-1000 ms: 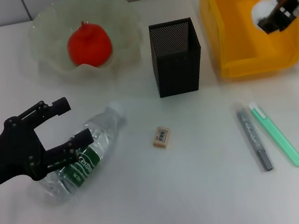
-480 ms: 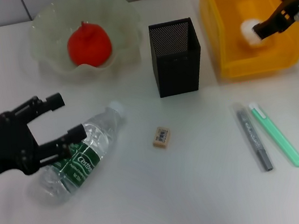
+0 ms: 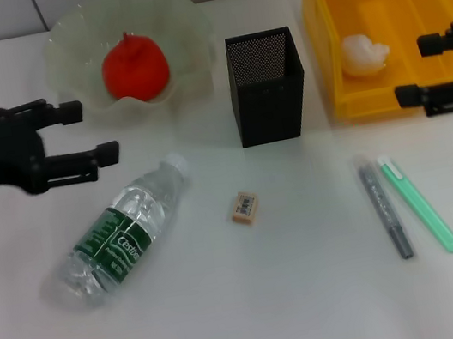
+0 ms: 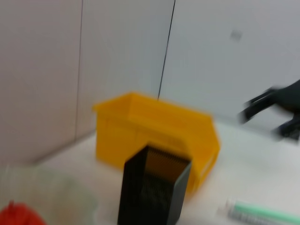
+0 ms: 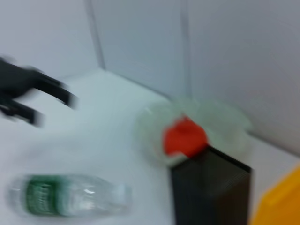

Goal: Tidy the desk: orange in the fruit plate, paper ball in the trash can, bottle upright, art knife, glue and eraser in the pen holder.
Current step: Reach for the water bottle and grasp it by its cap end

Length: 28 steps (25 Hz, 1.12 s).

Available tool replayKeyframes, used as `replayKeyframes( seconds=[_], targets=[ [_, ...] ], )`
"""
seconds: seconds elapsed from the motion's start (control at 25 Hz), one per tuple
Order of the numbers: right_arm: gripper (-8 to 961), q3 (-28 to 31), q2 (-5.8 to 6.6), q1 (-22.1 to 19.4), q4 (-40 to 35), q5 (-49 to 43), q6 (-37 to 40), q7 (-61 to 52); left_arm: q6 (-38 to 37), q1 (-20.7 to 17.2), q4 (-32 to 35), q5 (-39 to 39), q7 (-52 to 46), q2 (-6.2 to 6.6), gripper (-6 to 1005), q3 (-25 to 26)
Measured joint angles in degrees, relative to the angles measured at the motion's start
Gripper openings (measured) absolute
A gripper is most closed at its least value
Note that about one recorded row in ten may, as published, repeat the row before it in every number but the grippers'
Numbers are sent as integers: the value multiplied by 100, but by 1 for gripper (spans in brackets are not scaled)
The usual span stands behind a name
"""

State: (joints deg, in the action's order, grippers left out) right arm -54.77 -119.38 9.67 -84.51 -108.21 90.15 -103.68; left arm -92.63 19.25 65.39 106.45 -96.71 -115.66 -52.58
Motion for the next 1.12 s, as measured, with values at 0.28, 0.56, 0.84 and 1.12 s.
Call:
replayKeyframes(
  seconds=[0.28,0.56,0.84,1.12],
  targets=[
    [818,583,3,-264,1002,715,1117,1639,99,1027,900,2291,-1738,-292,860,-325],
    [817,823,18,-356,1753,791,1460,2364,351,1707,840,3280,-2859,-281,861,-1073],
    [815,936,26,-529,1817,779,1534,2458,364,2334,265,3916,-3911,-314,859,-1730],
    [814,1206,33,-568,1885,777,1767,2575,931,2601,-341,3980,-4474,-341,857,-2397]
  ],
)
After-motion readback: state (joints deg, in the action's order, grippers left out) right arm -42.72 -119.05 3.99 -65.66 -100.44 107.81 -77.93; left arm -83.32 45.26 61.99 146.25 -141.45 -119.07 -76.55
